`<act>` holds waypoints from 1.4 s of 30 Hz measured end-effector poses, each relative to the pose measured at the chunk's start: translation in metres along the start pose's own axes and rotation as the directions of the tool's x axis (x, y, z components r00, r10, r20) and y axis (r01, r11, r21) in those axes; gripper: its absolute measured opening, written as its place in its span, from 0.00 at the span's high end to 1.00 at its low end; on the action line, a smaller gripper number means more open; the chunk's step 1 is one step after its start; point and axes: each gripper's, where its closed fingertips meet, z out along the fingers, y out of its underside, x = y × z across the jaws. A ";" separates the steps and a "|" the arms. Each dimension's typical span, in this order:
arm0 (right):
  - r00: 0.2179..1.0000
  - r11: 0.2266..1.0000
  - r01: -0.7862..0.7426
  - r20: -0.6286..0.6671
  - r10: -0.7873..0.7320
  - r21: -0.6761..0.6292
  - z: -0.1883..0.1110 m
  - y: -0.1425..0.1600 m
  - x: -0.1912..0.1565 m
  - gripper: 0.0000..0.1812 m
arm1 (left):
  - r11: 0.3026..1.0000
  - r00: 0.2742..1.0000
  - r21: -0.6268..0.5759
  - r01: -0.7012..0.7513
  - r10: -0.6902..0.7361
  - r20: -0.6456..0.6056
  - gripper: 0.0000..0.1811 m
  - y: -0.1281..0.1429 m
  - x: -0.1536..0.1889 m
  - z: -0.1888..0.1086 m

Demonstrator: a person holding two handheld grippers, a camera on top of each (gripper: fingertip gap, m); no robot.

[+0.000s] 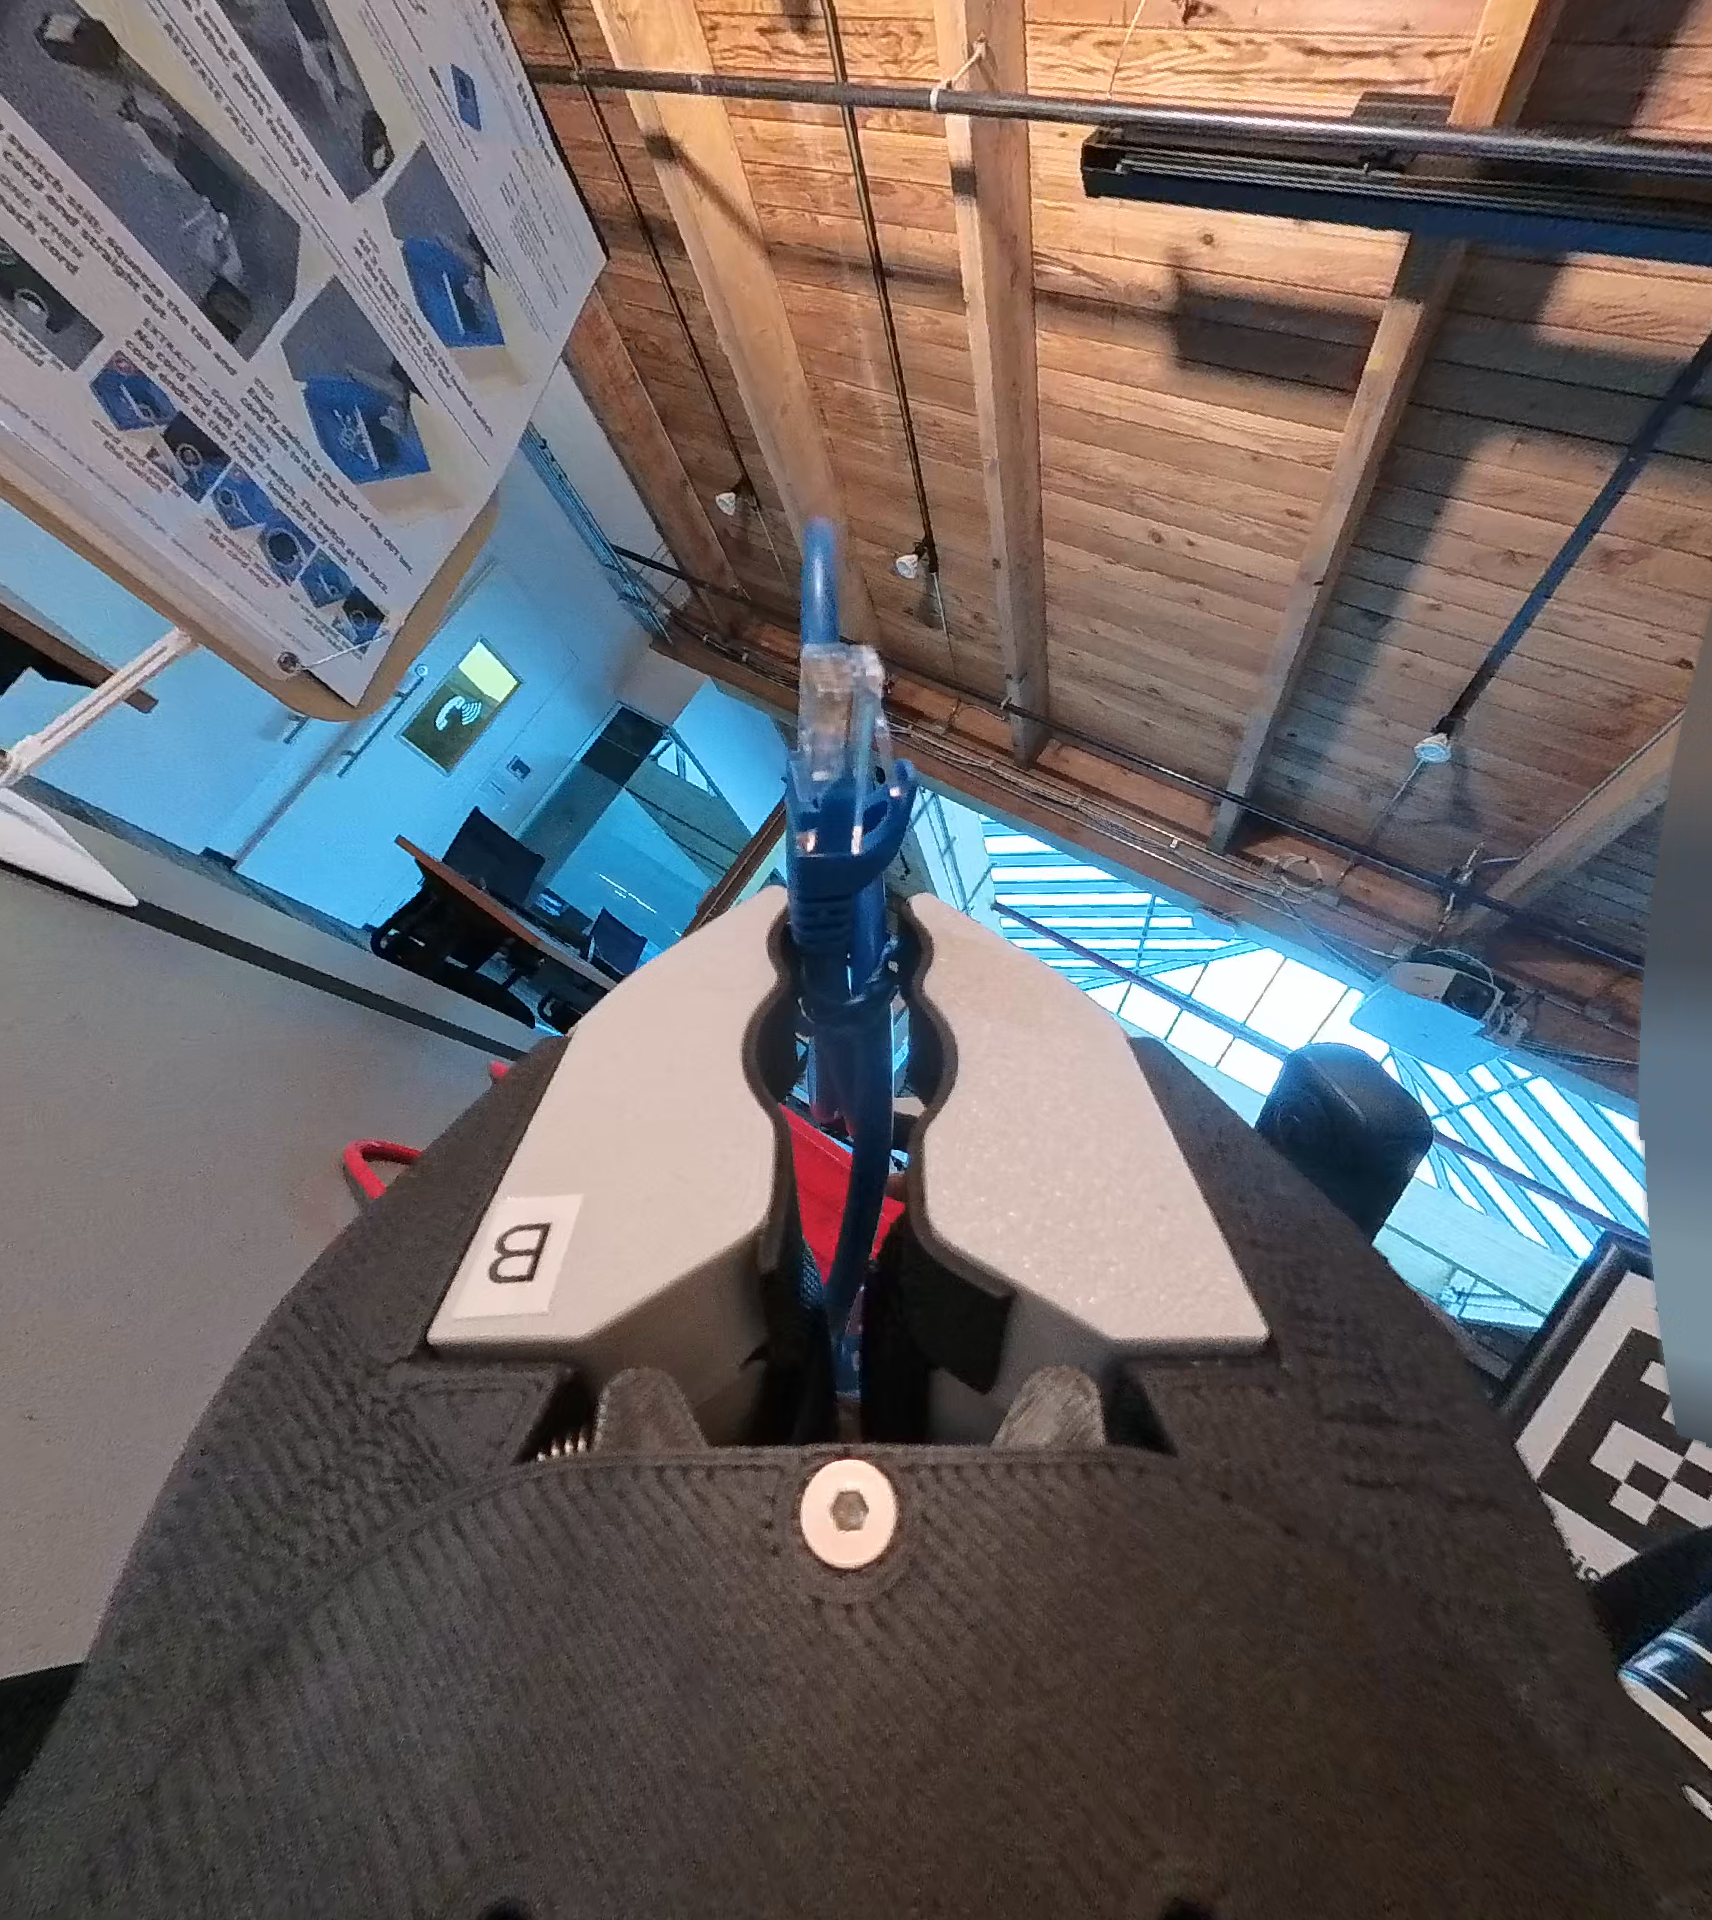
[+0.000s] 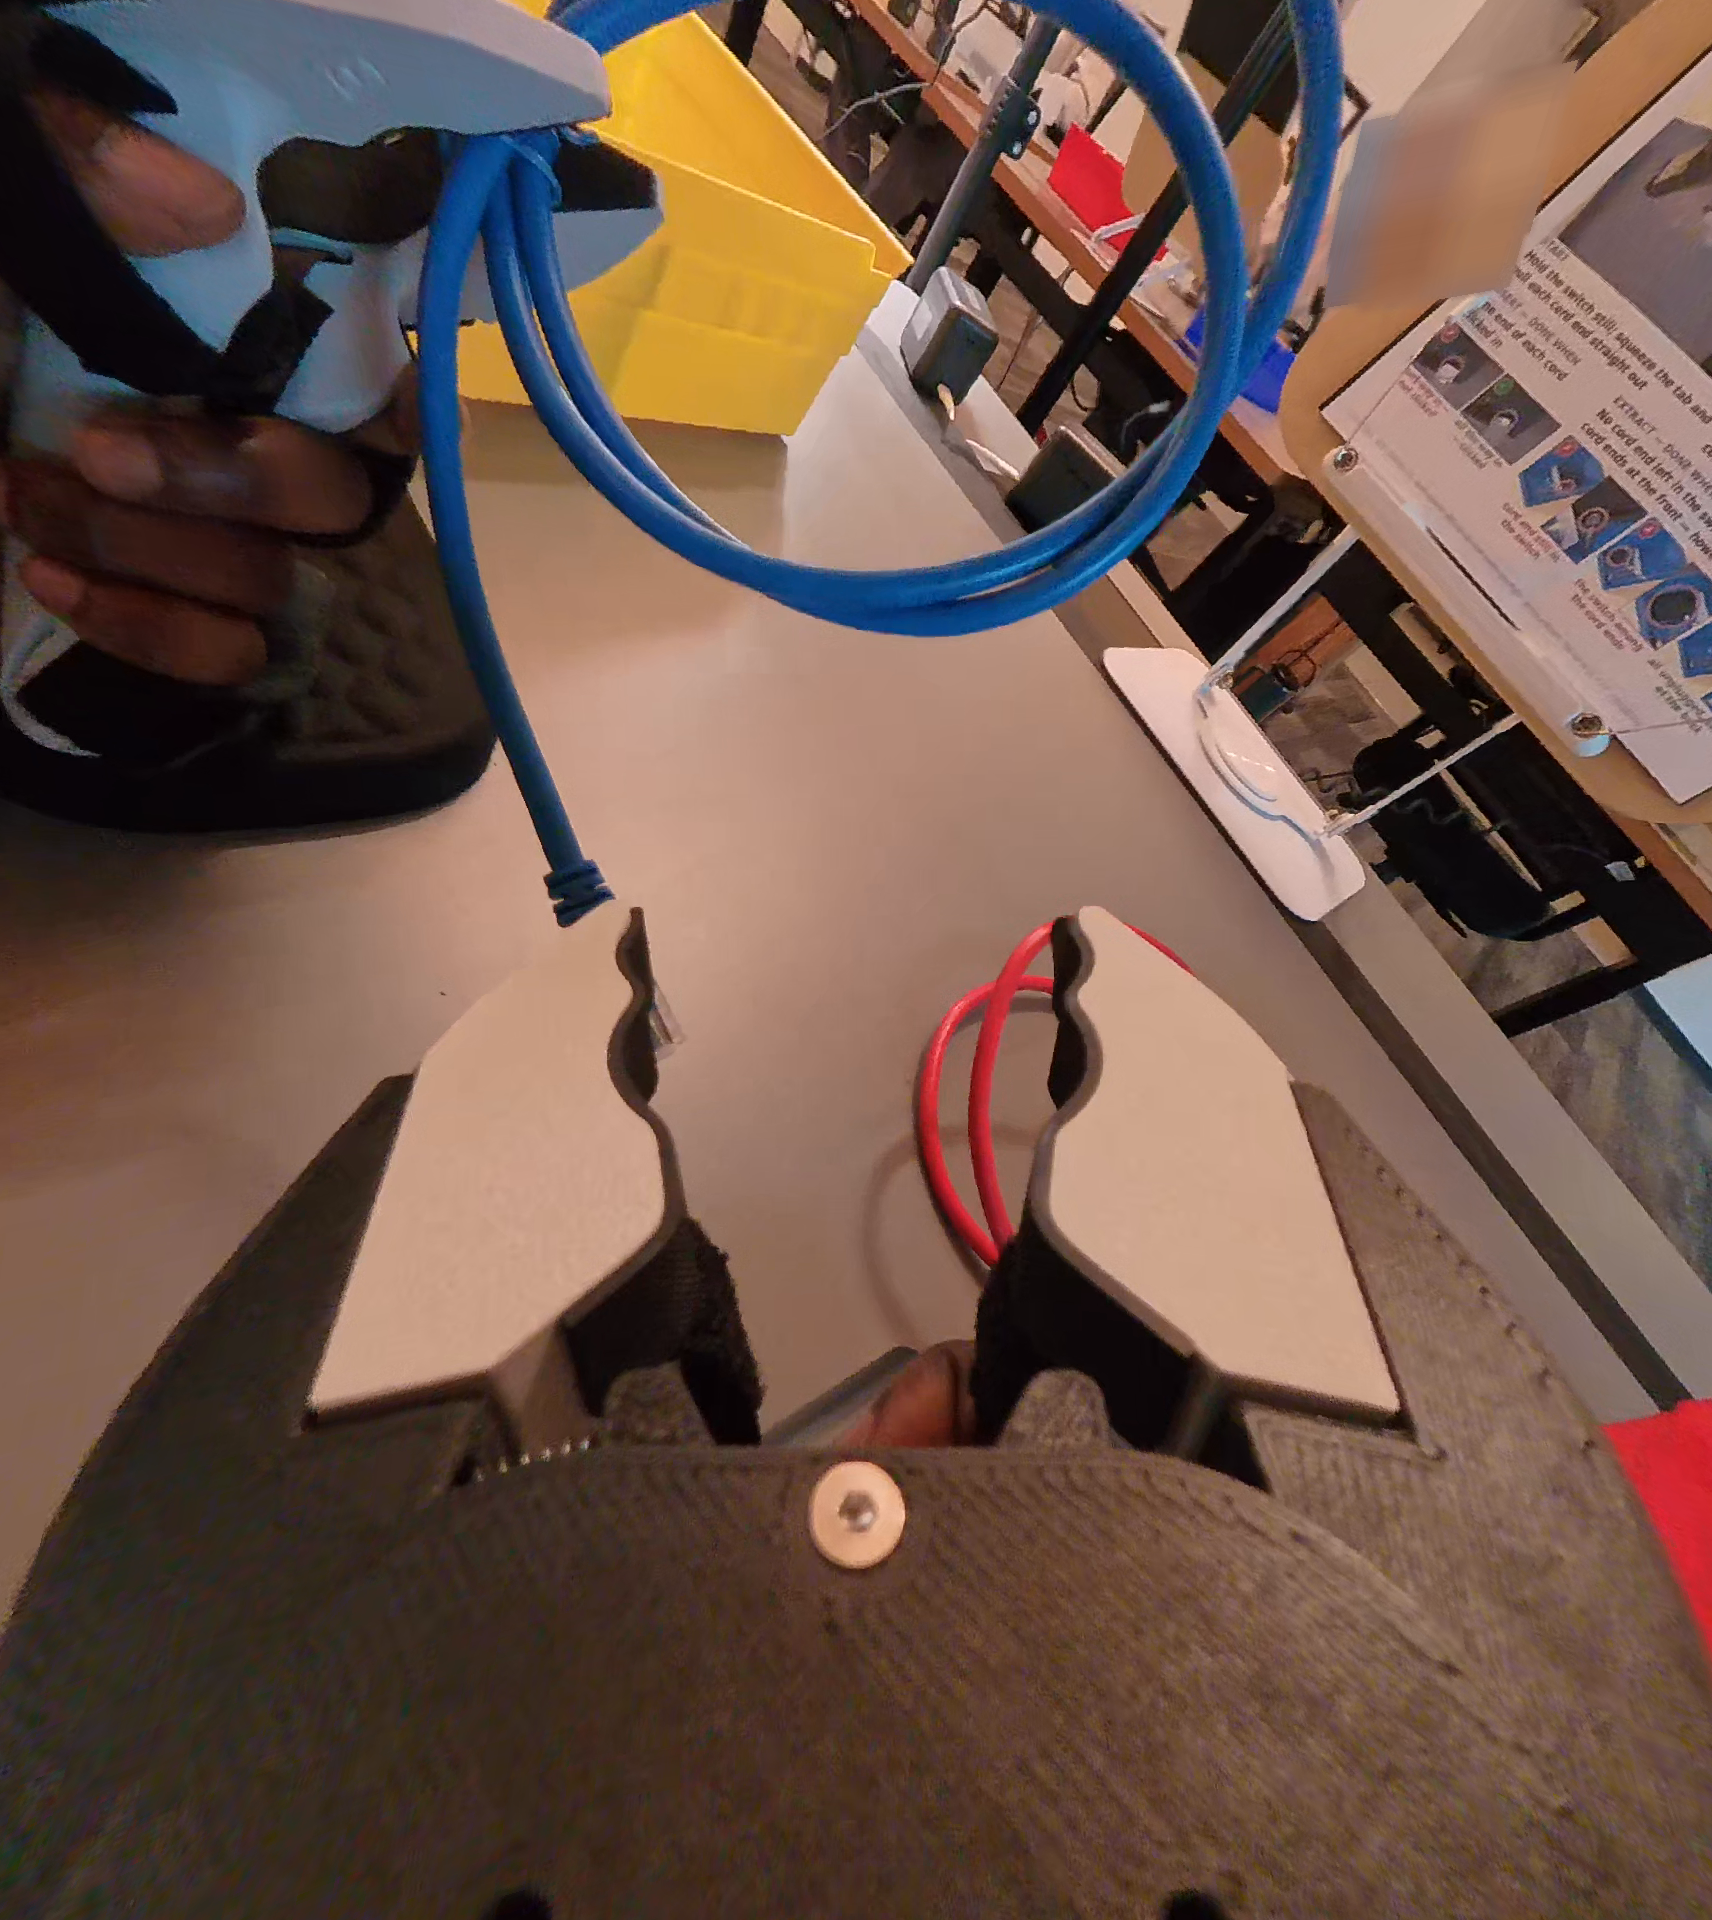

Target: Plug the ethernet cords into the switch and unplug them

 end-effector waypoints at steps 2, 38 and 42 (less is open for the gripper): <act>0.998 0.999 -0.041 0.049 0.039 0.028 -0.003 -0.004 -0.003 0.60 | 1.000 1.000 0.009 -0.002 0.002 0.004 0.92 -0.003 -0.001 -0.001; 0.907 0.895 0.074 0.343 -0.243 0.440 -0.027 -0.024 -0.054 0.93 | 0.980 0.974 0.057 0.192 -0.183 -0.136 0.91 -0.015 0.010 -0.003; 0.918 0.841 -0.033 0.349 -0.188 0.541 -0.043 -0.042 -0.045 0.93 | 0.982 0.941 0.014 0.190 -0.178 -0.288 0.79 -0.017 0.032 -0.003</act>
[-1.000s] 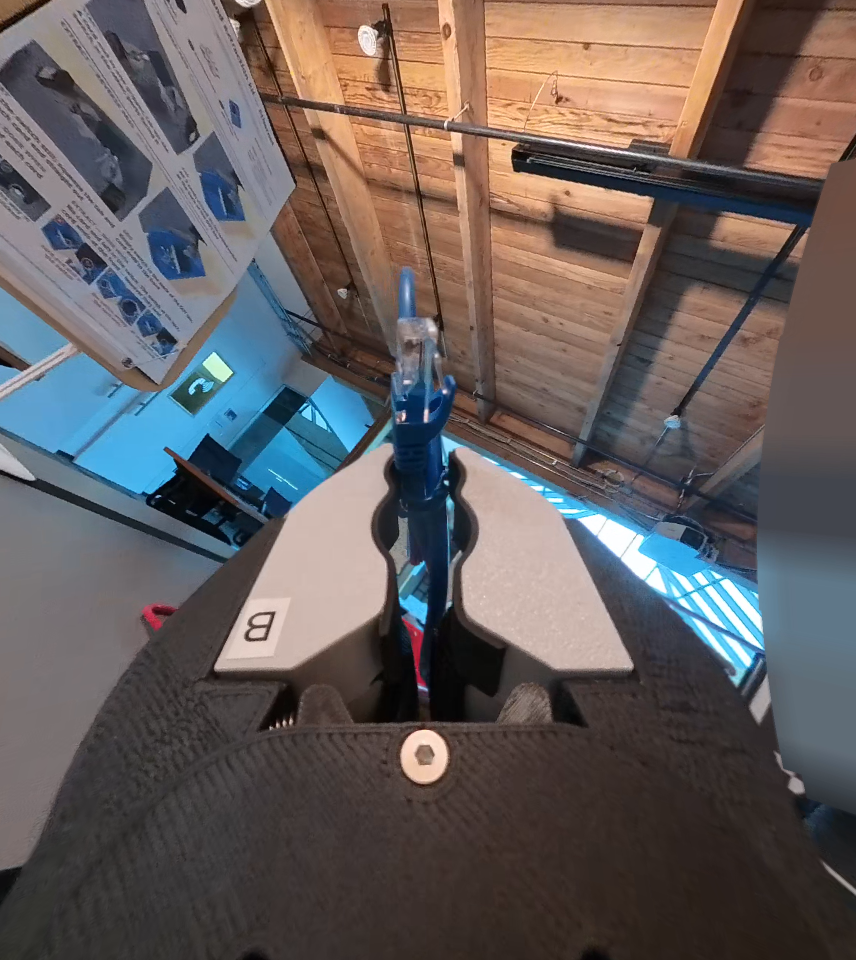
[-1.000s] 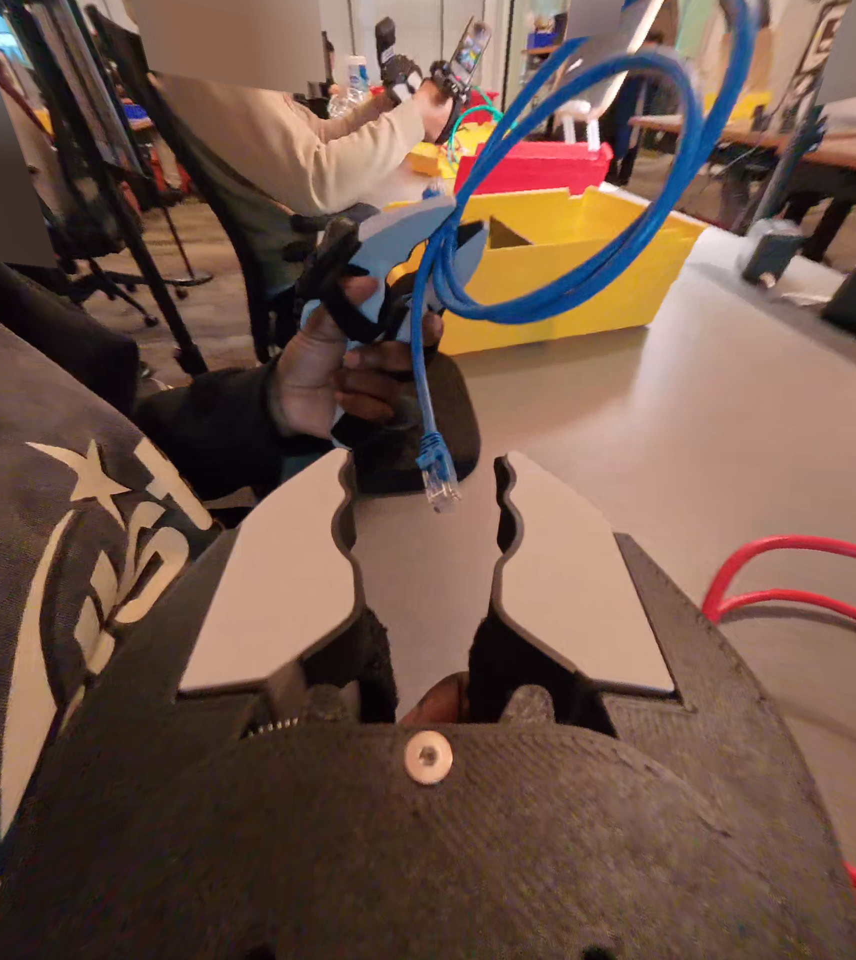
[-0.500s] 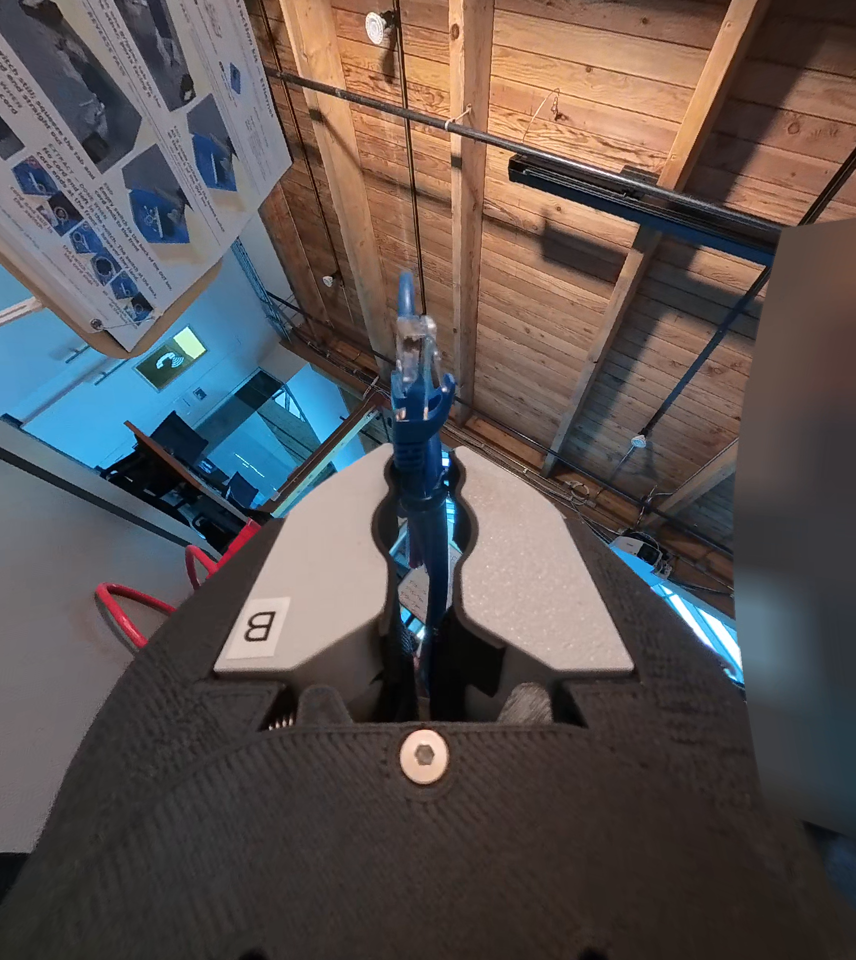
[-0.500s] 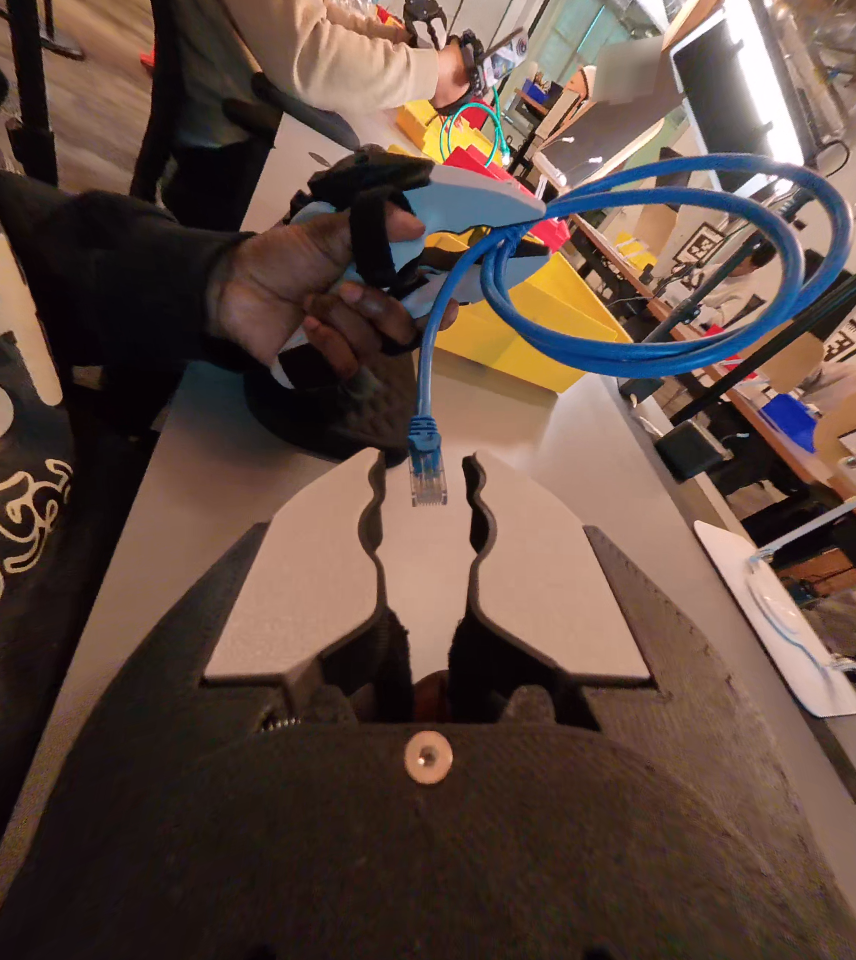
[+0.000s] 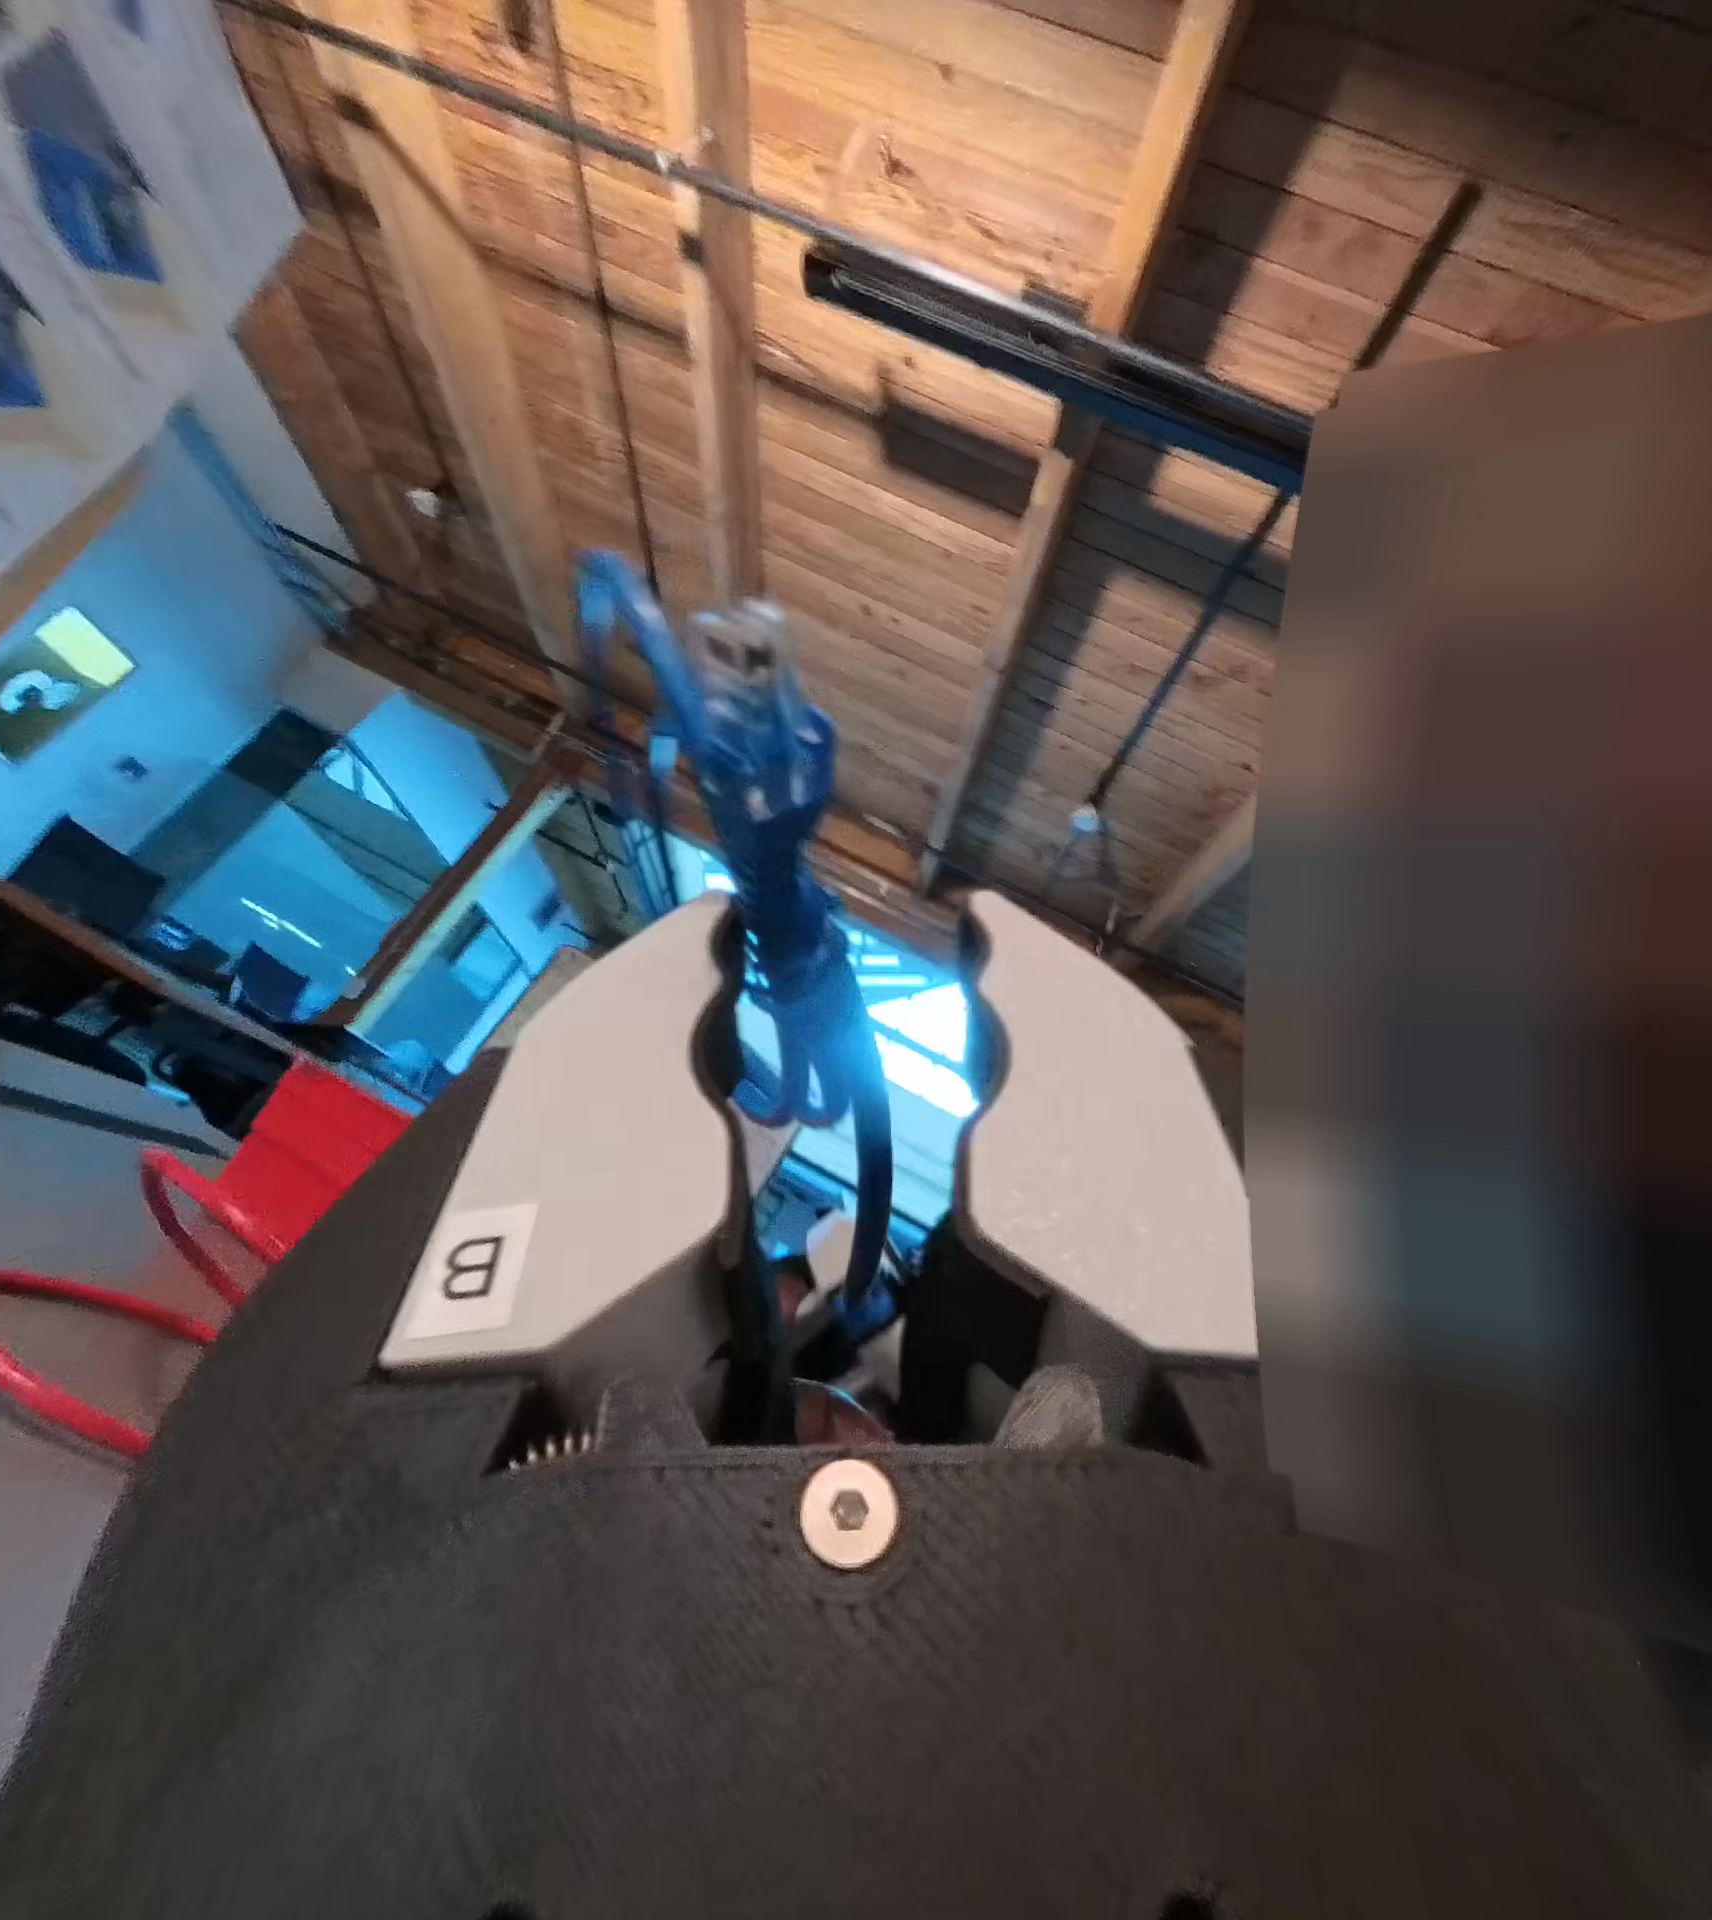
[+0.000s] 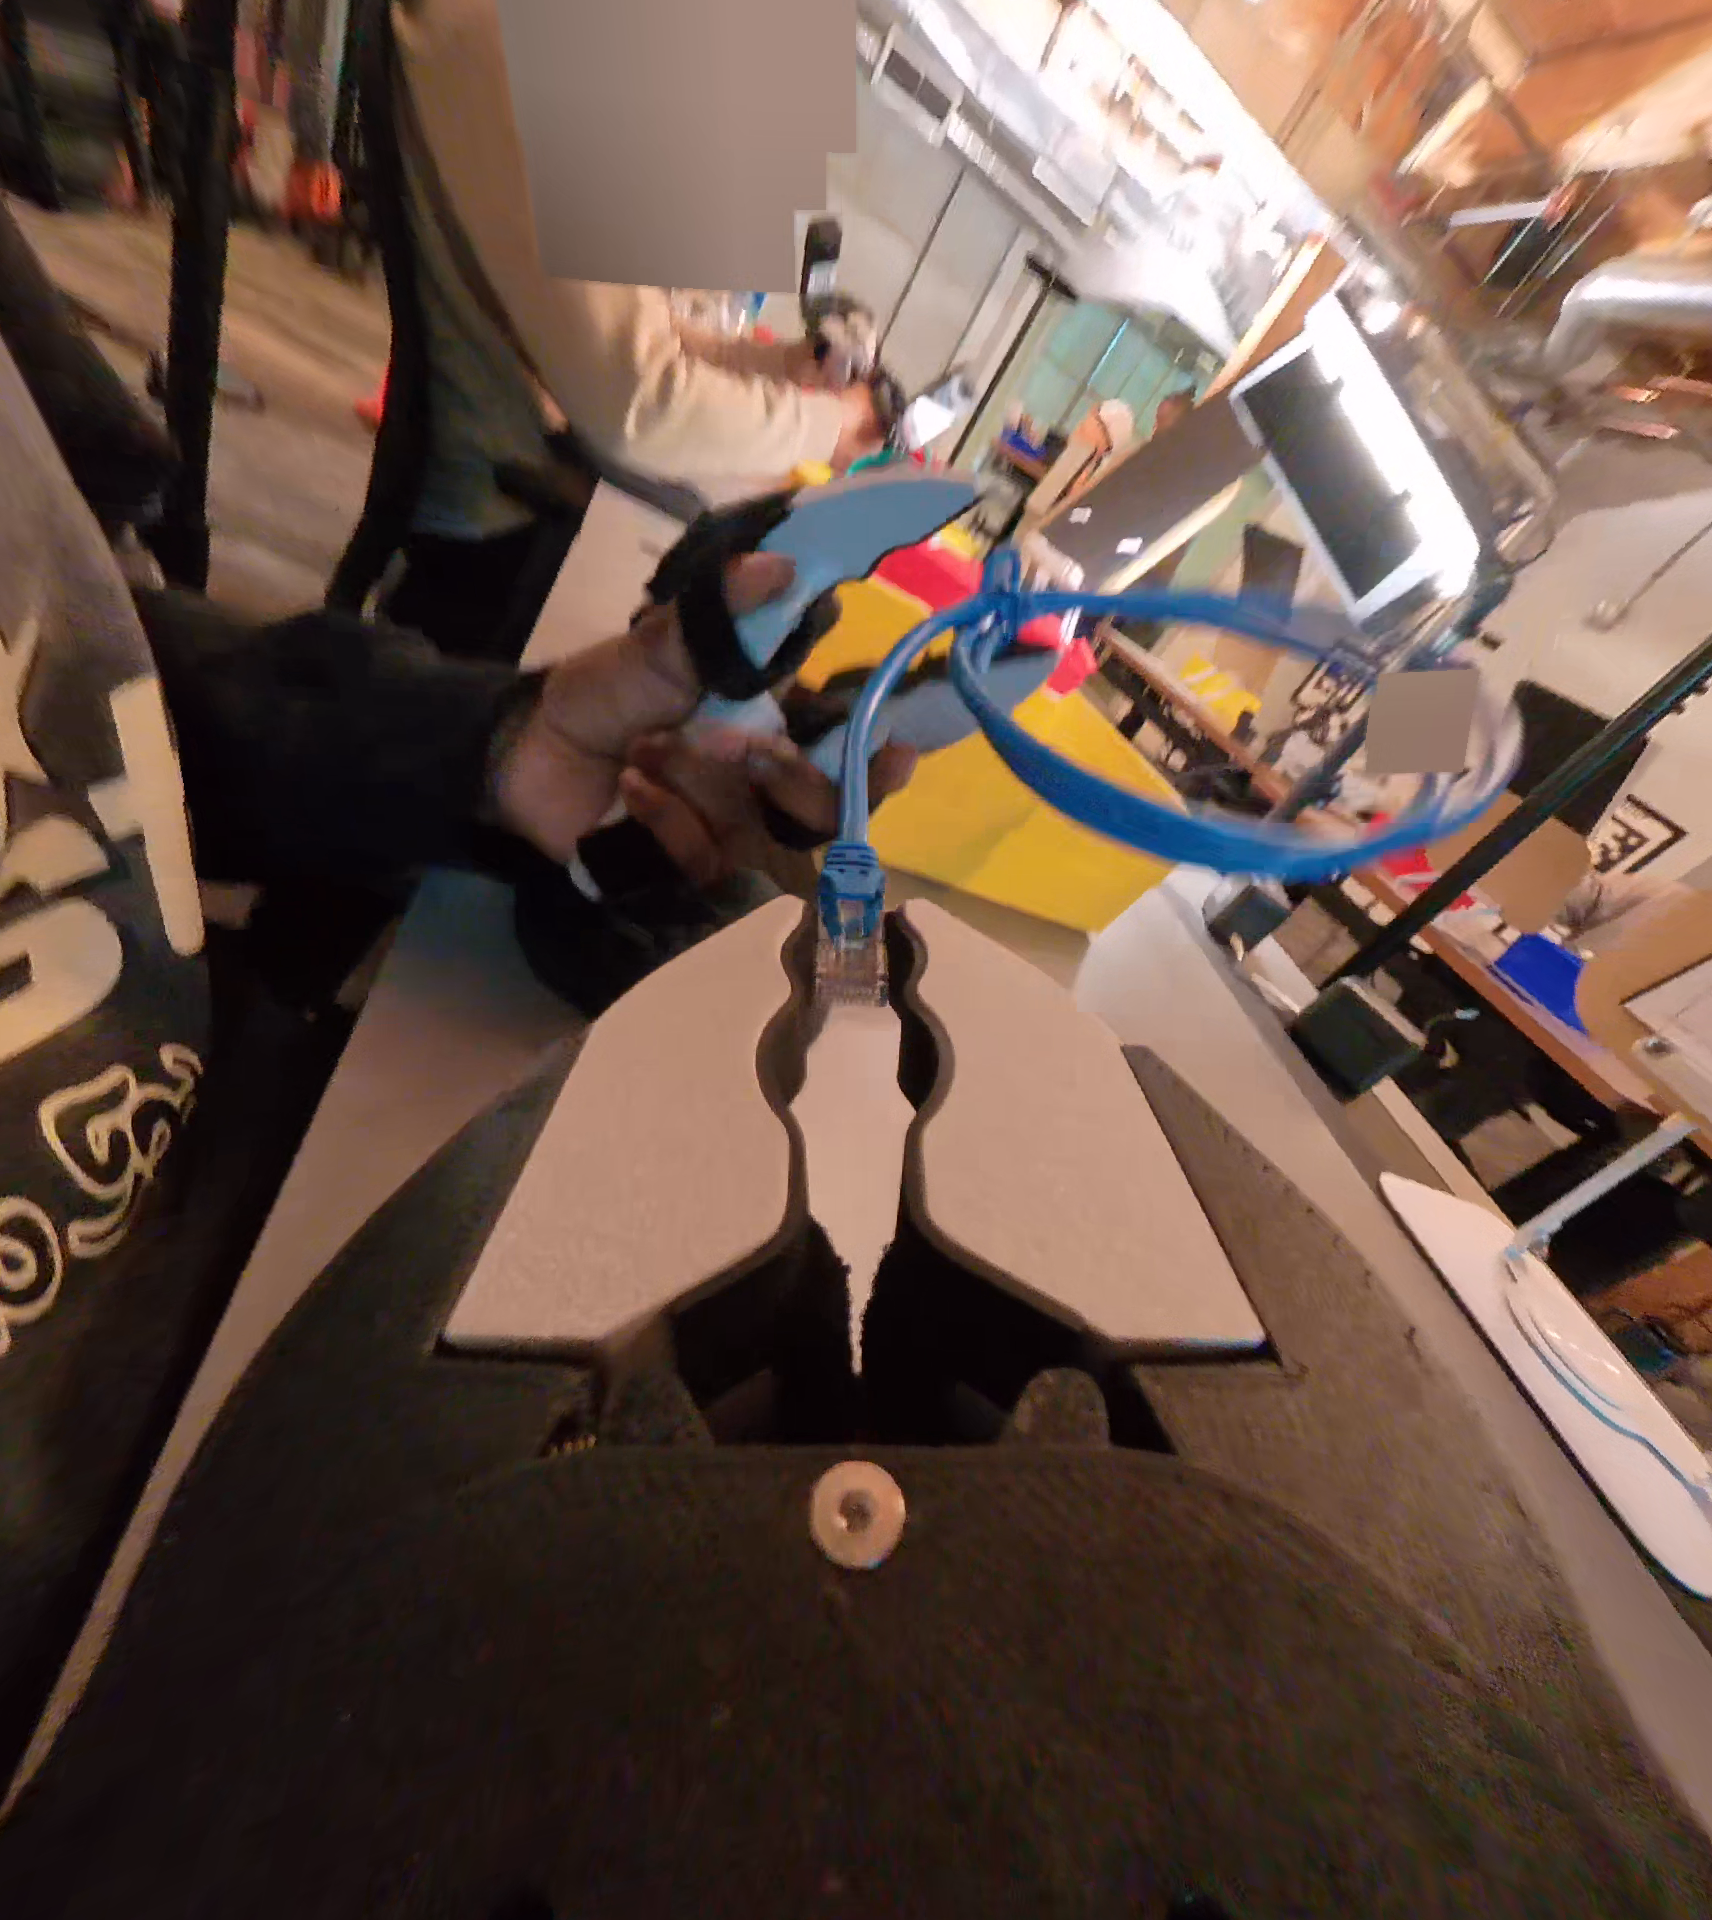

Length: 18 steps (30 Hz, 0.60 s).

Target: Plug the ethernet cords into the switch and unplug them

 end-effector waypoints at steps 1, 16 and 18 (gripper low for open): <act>1.000 0.999 -0.023 -0.015 0.024 0.044 -0.003 -0.007 0.004 0.94 | 0.999 1.000 -0.051 -0.014 0.013 -0.014 0.74 0.006 0.002 0.002; 0.914 0.888 -0.402 0.160 0.374 0.224 -0.007 -0.030 0.002 0.93 | 0.817 0.968 -0.528 -0.233 0.143 -0.205 0.78 0.123 0.023 0.003; 0.880 0.855 -0.469 0.197 0.431 0.223 -0.006 -0.029 0.002 0.94 | 0.812 0.956 -0.512 -0.280 0.189 -0.224 0.81 0.120 0.024 0.003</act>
